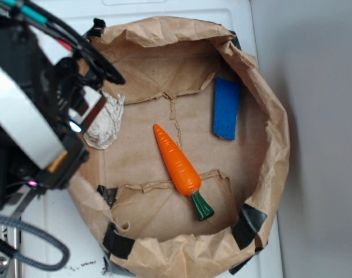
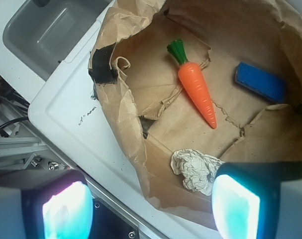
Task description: Grab the carrot.
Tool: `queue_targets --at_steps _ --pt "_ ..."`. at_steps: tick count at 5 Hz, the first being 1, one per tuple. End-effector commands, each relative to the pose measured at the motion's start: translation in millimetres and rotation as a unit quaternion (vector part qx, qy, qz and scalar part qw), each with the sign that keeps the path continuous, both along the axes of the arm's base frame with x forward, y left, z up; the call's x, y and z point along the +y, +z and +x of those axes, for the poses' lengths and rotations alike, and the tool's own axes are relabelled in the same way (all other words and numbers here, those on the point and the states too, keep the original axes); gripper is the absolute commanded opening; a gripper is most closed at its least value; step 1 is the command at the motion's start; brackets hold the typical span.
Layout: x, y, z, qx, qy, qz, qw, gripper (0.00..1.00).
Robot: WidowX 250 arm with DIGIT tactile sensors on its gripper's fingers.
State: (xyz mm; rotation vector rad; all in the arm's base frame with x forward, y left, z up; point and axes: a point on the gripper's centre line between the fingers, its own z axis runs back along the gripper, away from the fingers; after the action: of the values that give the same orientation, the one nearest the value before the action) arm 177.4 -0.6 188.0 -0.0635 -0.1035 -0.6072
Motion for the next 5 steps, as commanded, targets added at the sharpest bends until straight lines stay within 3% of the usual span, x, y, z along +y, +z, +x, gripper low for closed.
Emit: queue_targets --at_steps 1,2,3,4,5 --pt "10 -32 90 0.003 0.012 0.005 1.000 1.00" --pt "9 -48 112 -0.006 0.012 0.017 1.000 1.00" --pt "9 -71 113 -0.013 -0.020 0.021 0.999 1.00" --pt "13 -86 88 -0.028 -0.046 0.031 0.998 1.00" --pt "14 -98 89 -0.023 -0.054 0.035 0.998 1.00"
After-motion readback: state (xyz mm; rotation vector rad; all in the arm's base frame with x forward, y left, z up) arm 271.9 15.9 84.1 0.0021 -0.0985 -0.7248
